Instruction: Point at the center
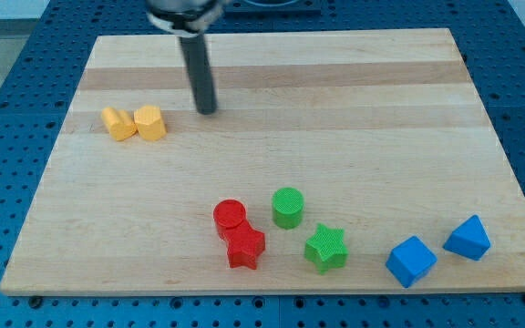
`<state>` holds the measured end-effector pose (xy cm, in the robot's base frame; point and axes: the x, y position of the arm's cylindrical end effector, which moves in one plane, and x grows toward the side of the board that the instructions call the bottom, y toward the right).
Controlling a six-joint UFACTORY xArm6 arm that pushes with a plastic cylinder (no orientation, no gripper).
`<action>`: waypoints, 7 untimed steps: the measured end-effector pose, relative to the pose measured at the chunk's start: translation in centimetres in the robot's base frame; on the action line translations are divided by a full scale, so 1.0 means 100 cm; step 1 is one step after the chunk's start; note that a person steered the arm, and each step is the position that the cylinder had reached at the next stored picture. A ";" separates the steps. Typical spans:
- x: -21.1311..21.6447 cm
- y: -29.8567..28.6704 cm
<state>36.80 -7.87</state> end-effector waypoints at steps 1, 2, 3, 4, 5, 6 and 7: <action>0.019 -0.052; 0.024 -0.073; 0.021 -0.070; 0.021 -0.067; 0.022 -0.067; 0.022 -0.066; 0.022 -0.063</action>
<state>38.96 -14.13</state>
